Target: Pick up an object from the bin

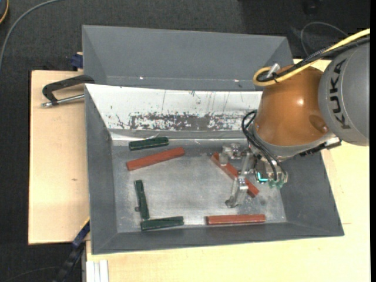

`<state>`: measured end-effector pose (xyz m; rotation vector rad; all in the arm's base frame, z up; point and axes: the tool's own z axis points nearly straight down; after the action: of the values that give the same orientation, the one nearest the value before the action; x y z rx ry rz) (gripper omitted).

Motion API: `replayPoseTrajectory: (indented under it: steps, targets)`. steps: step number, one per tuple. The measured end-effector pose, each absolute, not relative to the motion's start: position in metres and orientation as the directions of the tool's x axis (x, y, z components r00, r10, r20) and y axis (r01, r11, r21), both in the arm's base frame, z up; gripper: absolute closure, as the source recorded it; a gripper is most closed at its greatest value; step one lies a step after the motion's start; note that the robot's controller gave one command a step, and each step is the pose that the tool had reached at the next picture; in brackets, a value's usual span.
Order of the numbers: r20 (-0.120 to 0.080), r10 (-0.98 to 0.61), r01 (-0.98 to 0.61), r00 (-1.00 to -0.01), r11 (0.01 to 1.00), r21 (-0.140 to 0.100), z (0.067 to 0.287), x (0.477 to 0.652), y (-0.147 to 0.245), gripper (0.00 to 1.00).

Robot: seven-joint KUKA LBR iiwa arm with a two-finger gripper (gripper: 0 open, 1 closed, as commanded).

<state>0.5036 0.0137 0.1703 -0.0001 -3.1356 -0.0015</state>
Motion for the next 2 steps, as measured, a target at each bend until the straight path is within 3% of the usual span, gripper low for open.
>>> replayPoseTrajectory:
  steps: [1, 2]
  targets:
    - [-0.008, 0.004, 0.004, -1.000, 1.000, 0.001, 0.069, 0.553, -0.019, 0.00]
    - [-0.008, -0.123, -0.123, -0.992, 0.992, -0.005, 0.075, 0.571, -0.129, 0.00]
